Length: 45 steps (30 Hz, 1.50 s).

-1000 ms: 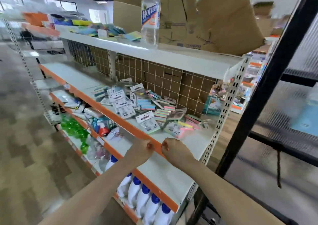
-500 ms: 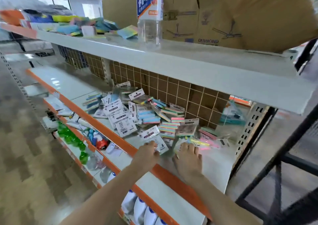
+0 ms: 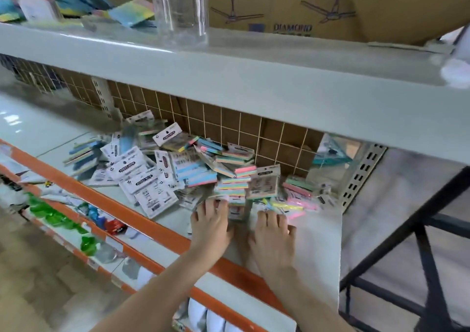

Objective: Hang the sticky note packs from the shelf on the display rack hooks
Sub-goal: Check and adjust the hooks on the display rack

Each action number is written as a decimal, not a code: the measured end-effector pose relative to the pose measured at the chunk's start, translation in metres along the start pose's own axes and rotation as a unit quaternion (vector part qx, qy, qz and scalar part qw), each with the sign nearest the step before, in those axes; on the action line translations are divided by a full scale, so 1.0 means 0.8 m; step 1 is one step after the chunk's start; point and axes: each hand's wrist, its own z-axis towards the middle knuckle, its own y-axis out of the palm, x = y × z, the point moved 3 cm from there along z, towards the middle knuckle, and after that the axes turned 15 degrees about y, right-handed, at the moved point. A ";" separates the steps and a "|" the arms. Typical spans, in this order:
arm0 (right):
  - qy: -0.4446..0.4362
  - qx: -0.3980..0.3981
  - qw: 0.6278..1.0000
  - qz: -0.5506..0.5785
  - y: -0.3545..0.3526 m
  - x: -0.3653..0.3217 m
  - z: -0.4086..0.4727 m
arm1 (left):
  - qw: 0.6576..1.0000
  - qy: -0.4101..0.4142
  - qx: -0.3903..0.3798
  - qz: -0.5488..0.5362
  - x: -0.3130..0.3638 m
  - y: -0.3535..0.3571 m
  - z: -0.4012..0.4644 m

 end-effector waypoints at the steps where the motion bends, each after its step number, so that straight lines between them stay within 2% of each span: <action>1: 0.002 0.014 1.000 0.001 -0.001 -0.001 0.000 | 1.000 0.005 0.007 -0.001 -0.003 0.000 0.002; 9: 0.017 0.071 0.997 -0.033 -0.003 -0.014 -0.001 | 0.997 0.045 0.043 -0.043 -0.018 -0.005 -0.004; 13: 0.018 0.077 0.996 -0.031 -0.010 -0.019 -0.004 | 0.986 0.060 0.083 -0.135 -0.022 -0.011 -0.007; 16: 0.026 0.052 0.998 -0.014 -0.015 -0.016 -0.011 | 0.965 0.104 0.135 -0.201 -0.024 -0.021 -0.014; 20: 0.053 0.021 0.996 0.071 -0.018 -0.003 -0.021 | 0.928 0.158 0.170 -0.291 -0.040 -0.043 -0.021; 24: 0.157 0.040 0.957 0.241 -0.037 0.008 -0.028 | 0.895 0.190 0.185 -0.359 -0.064 -0.065 -0.018; 27: 0.235 0.034 0.886 0.398 -0.047 0.015 -0.030 | 0.859 0.188 0.143 -0.455 -0.074 -0.072 -0.014; 29: 0.297 0.044 0.808 0.508 -0.053 0.022 -0.031 | 0.827 0.156 0.129 -0.524 -0.080 -0.073 -0.010; 32: 0.358 0.017 0.700 0.618 -0.052 0.032 -0.036 | 0.784 0.091 0.111 -0.603 -0.085 -0.065 -0.002; 37: 0.363 -0.024 0.464 0.807 -0.054 0.029 -0.054 | 0.748 0.011 0.065 -0.660 -0.085 -0.041 0.011; 39: 0.345 -0.040 0.392 0.852 -0.054 0.029 -0.059 | 0.735 -0.019 0.031 -0.678 -0.082 -0.032 0.012; 40: 0.333 -0.055 0.367 0.867 -0.055 0.029 -0.061 | 0.721 -0.034 0.011 -0.692 -0.079 -0.029 0.011; 42: 0.311 -0.080 0.342 0.883 -0.056 0.030 -0.066 | 0.690 -0.062 -0.014 -0.721 -0.070 -0.027 0.008; 45: 0.306 -0.078 0.342 0.885 -0.059 0.035 -0.075 | 0.657 -0.099 -0.018 -0.747 -0.056 -0.029 0.003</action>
